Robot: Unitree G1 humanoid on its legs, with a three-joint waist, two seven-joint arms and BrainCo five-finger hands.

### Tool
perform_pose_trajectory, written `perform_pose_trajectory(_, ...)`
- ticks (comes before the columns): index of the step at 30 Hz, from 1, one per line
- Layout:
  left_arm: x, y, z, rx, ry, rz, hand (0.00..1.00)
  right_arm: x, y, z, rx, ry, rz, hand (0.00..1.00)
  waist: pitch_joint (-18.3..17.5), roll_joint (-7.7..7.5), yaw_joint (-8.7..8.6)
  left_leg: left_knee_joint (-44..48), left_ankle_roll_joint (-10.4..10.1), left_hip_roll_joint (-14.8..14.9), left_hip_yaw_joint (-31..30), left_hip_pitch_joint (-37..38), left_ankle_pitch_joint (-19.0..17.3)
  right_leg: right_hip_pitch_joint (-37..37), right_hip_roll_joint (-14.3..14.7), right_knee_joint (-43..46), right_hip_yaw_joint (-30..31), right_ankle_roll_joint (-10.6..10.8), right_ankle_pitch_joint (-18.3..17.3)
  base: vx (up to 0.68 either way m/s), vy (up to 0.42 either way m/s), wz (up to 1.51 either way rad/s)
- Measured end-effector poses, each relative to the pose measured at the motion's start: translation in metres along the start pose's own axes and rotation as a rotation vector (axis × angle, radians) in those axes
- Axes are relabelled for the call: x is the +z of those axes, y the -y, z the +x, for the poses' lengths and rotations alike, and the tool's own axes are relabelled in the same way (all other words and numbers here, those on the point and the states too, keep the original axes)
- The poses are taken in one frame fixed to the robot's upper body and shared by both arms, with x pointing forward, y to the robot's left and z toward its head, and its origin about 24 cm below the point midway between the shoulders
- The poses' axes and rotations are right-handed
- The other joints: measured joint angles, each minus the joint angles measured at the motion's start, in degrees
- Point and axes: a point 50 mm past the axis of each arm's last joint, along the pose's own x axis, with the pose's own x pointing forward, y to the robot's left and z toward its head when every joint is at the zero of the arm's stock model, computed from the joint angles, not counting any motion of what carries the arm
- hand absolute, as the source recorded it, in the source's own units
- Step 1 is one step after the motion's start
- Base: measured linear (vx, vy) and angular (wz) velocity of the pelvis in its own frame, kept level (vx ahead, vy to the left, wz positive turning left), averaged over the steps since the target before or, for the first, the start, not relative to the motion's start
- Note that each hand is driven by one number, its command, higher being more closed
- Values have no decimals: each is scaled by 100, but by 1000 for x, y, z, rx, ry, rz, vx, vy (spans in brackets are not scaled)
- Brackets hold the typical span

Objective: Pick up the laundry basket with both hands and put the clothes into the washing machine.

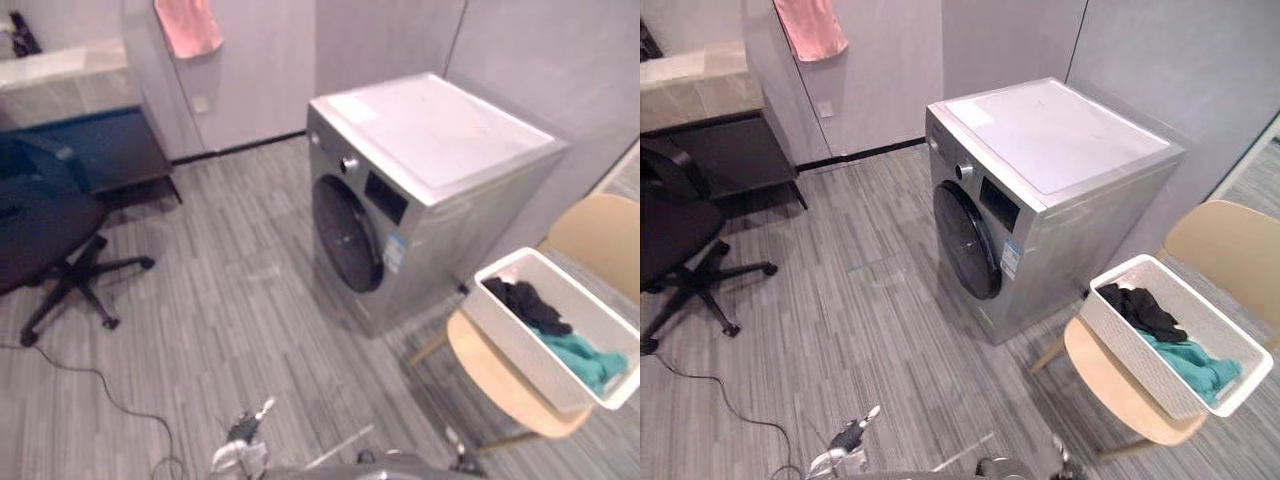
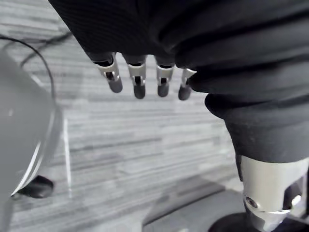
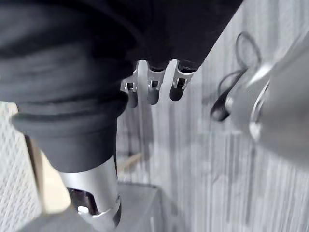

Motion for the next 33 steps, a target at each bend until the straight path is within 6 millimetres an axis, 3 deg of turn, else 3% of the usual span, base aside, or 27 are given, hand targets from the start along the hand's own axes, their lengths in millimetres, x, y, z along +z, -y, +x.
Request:
perform_pose_trajectory(1, 1, 0, 0, 1, 7, -1, 0, 0, -16, 1, 42, 0, -16, 0, 6, 51, 63, 668, 30, 237, 94, -195, -15, 290, -9, -25, 170, -29, -22, 311, 63, -60)
perform_pose_trajectory(3, 2, -1, 0, 0, 17, 8, 0, -3, -30, 2, 85, -9, -33, 0, 11, 29, 120, 814, 95, 449, 226, -299, -52, 587, -165, -117, 376, -28, -22, 273, 93, -59)
perform_pose_trajectory(5, 5, -2, 0, -2, 31, 29, 0, -9, -47, 1, 129, -21, -35, 0, 33, -15, 150, 137, 223, 798, 247, -558, -131, 779, -478, -238, 610, 96, -92, 263, 175, -64)
perform_pose_trajectory(7, 6, -5, 0, 5, 37, 30, 0, -12, -49, 0, 130, -28, -30, 0, 27, -44, 191, -914, 255, 1054, 206, -530, -148, 802, -661, -243, 790, 273, -198, 189, 209, -56)
perform_pose_trajectory(9, 4, -7, 0, 13, 31, 30, 0, -13, -38, 0, 95, -34, -30, 0, 20, -43, 204, -3123, 179, 1164, -436, -231, -92, 770, -914, -219, 1079, 644, -418, 246, 415, -55)
perform_pose_trajectory(10, 2, -9, 0, 17, 25, 32, 0, -13, -35, 1, 83, -38, -37, 0, 19, -40, 209, -3433, 119, 1145, -741, -156, -53, 740, -968, -202, 1189, 799, -514, 244, 550, -75)
perform_pose_trajectory(11, -2, -13, 0, 29, 10, 35, 0, -10, -28, 2, 64, -39, -73, 0, -25, 21, 246, -3481, 133, 1093, -1082, -38, -73, 693, -1030, -141, 1427, 1178, -822, 318, 767, -94)
perform_pose_trajectory(12, -5, -16, 0, 36, -10, 42, 0, -7, -22, 3, 45, -42, -117, 0, -67, 20, 238, -3162, -542, 971, -1002, -86, 320, 694, -1216, -101, 1715, 1242, -930, 326, 777, -97)
perform_pose_trajectory(13, -3, -26, 0, 56, -10, 61, 0, -12, -21, 3, 43, -59, -129, 0, -89, -119, 235, -3081, -394, 830, -817, -78, 203, 677, -1377, -80, 1882, 1187, -895, 307, 622, -72)
perform_pose_trajectory(14, -4, -44, 0, 101, -29, 88, 0, -23, -20, 1, 43, -97, -152, 0, -208, -322, 123, -3140, -310, 667, -685, -27, 146, 561, -1478, -52, 2118, 943, -622, 238, 414, -42)
perform_pose_trajectory(16, -13, -59, -3, 132, -74, 157, 0, -27, -23, 0, 52, -107, -160, 0, -368, -468, 87, -3464, -222, 642, -354, 156, 218, 263, -1527, -77, 2426, 1218, 239, 247, 420, -57)
perform_pose_trajectory(18, -13, -58, -3, 124, -74, 214, 0, -23, -26, 1, 73, -94, -188, 0, -446, -476, 101, -3952, -60, 558, 9, 479, 376, 28, -1577, -82, 2645, 1334, 772, 203, 290, -69)
perform_pose_trajectory(21, -8, -57, -1, 110, -62, 299, 0, -16, -34, 1, 115, -64, -228, 0, -453, -435, 74, -4349, 36, 396, 324, 718, 484, -155, -1457, -295, 2676, 1599, 636, 134, 101, -53)
perform_pose_trajectory(24, -4, -57, 0, 106, -55, 327, 0, -2, -42, 2, 155, -16, -297, 0, -504, -267, 65, -4540, 76, 413, 577, 806, 521, -228, -1442, -449, 2532, 1520, 828, 60, -29, -45)
perform_pose_trajectory(27, 1, -53, 1, 100, -42, 328, 0, 3, -55, 1, 221, 17, -438, 0, -542, -176, 102, -4864, -47, 604, 819, 1018, 682, -287, -1302, -556, 1952, 1436, 890, 51, -144, -42)
perform_pose_trajectory(33, -11, -27, 1, 29, -65, 336, 0, 37, -110, -16, 470, 229, -673, 0, -508, -259, 86, -5540, -193, 763, 793, 1188, 1240, -258, -1131, -858, 1335, 1396, 919, -48, -183, -2)
